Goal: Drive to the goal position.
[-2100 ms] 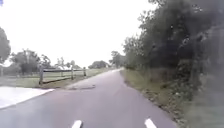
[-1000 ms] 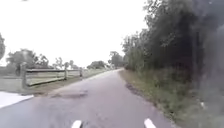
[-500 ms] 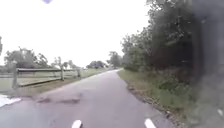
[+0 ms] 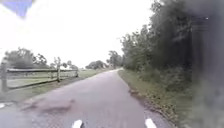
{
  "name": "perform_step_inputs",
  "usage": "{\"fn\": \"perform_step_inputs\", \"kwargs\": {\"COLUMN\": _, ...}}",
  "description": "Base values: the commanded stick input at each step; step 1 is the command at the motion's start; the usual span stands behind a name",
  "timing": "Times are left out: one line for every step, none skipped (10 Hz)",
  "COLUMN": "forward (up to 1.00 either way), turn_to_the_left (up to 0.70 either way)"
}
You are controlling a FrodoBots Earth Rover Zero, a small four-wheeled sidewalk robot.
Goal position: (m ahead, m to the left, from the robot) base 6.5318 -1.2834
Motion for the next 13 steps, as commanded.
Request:
{"fn": "perform_step_inputs", "kwargs": {"forward": 0.8, "turn_to_the_left": 0.03}}
{"fn": "perform_step_inputs", "kwargs": {"forward": 0.8, "turn_to_the_left": 0.03}}
{"fn": "perform_step_inputs", "kwargs": {"forward": 0.8, "turn_to_the_left": 0.03}}
{"fn": "perform_step_inputs", "kwargs": {"forward": 0.8, "turn_to_the_left": 0.03}}
{"fn": "perform_step_inputs", "kwargs": {"forward": 0.8, "turn_to_the_left": 0.03}}
{"fn": "perform_step_inputs", "kwargs": {"forward": 0.8, "turn_to_the_left": 0.03}}
{"fn": "perform_step_inputs", "kwargs": {"forward": 0.8, "turn_to_the_left": 0.03}}
{"fn": "perform_step_inputs", "kwargs": {"forward": 0.8, "turn_to_the_left": 0.03}}
{"fn": "perform_step_inputs", "kwargs": {"forward": 0.8, "turn_to_the_left": 0.03}}
{"fn": "perform_step_inputs", "kwargs": {"forward": 0.8, "turn_to_the_left": 0.03}}
{"fn": "perform_step_inputs", "kwargs": {"forward": 0.8, "turn_to_the_left": 0.03}}
{"fn": "perform_step_inputs", "kwargs": {"forward": 0.8, "turn_to_the_left": 0.03}}
{"fn": "perform_step_inputs", "kwargs": {"forward": 0.8, "turn_to_the_left": 0.03}}
